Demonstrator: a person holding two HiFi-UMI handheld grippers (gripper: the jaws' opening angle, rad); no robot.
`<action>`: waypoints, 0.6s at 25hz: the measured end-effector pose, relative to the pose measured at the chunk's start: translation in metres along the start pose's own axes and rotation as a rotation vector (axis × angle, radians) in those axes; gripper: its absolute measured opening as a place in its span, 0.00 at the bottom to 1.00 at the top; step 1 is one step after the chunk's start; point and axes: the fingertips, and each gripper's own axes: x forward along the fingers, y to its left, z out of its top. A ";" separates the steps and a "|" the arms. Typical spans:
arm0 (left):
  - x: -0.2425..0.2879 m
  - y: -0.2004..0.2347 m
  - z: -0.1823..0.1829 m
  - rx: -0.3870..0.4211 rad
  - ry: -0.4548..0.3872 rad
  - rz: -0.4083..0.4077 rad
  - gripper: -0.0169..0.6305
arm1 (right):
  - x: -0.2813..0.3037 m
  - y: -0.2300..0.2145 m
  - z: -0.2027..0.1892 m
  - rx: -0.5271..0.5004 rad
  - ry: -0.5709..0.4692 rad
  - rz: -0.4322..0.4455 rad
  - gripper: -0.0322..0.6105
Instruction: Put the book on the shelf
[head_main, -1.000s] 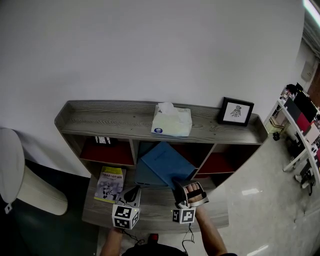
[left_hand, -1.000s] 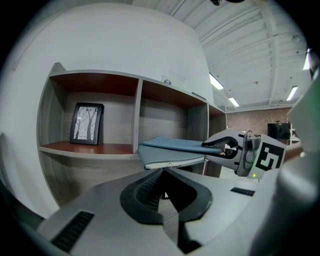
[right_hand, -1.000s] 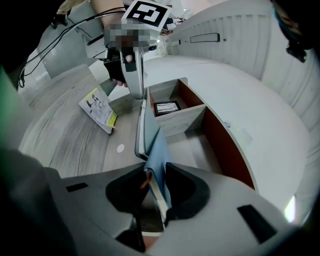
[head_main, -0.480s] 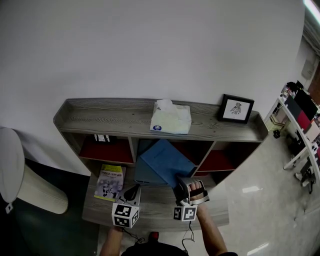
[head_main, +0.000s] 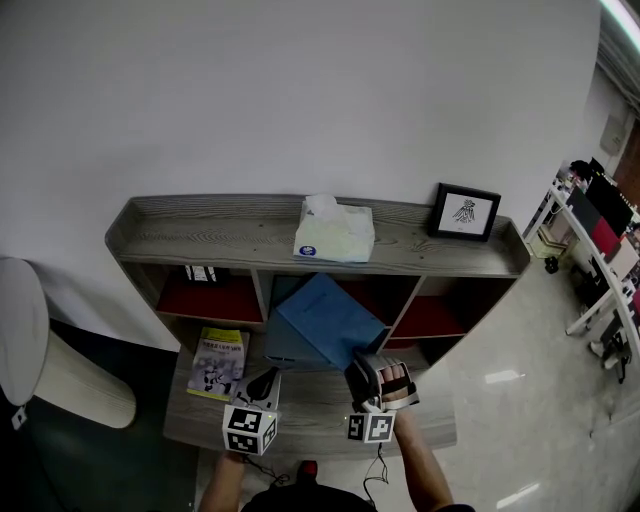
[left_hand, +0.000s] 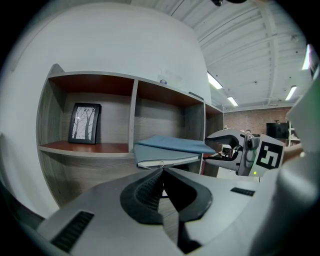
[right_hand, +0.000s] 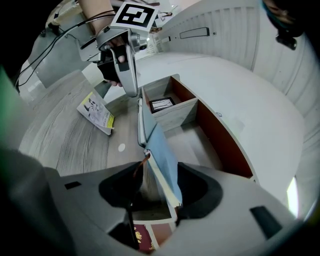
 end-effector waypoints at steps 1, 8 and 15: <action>-0.001 -0.002 0.000 0.001 0.001 0.000 0.04 | -0.003 0.000 -0.001 0.007 0.003 0.002 0.39; -0.013 -0.027 0.001 0.013 -0.004 -0.013 0.04 | -0.035 -0.009 -0.006 0.189 -0.006 0.005 0.40; -0.033 -0.056 0.007 0.031 -0.019 -0.010 0.04 | -0.077 -0.030 -0.006 0.543 -0.042 -0.017 0.37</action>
